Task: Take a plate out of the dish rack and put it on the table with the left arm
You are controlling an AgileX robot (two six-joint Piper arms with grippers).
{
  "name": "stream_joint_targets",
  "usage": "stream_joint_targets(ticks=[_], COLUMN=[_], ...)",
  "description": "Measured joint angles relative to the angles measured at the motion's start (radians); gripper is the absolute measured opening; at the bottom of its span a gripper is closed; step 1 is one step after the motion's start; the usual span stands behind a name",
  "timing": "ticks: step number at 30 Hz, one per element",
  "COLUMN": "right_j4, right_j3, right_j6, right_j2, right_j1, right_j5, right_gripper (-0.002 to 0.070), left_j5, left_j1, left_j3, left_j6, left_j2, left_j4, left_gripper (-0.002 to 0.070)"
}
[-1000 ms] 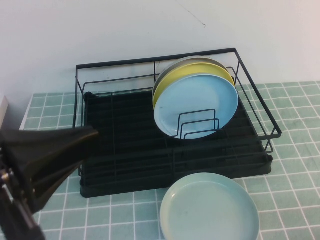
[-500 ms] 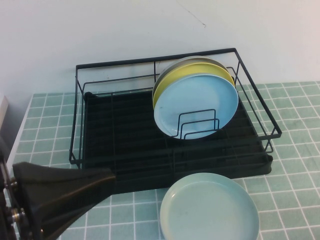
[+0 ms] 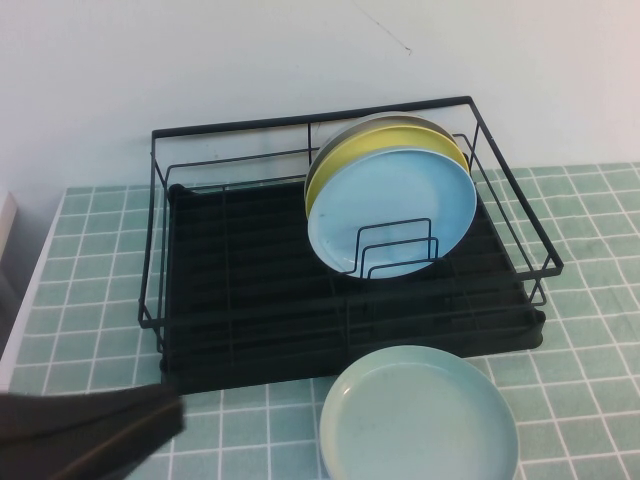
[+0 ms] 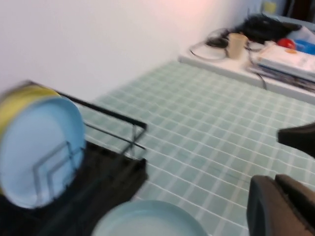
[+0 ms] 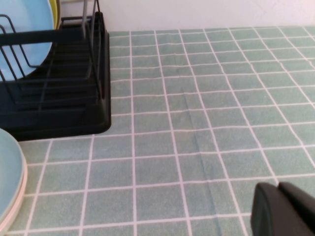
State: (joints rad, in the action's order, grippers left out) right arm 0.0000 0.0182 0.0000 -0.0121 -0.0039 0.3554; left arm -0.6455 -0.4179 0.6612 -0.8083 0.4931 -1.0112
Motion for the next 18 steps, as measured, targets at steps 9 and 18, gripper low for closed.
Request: stream_joint_targets(ticks=[9,18], right_j4=[0.0,0.0], right_j3=[0.0,0.0], right_j6=[0.0,0.0], right_j2=[0.0,0.0], right_j1=[0.0,0.0], right_j5=[0.0,0.0], right_gripper=[-0.0001,-0.0001], left_j5=[0.285,0.522], left_j1=[0.0,0.045], left_j3=[-0.213,-0.409], left_j6=[0.138,0.489], left_j2=[-0.232,-0.289], left_j4=[0.29,0.665], left_gripper=[-0.0002,-0.0002])
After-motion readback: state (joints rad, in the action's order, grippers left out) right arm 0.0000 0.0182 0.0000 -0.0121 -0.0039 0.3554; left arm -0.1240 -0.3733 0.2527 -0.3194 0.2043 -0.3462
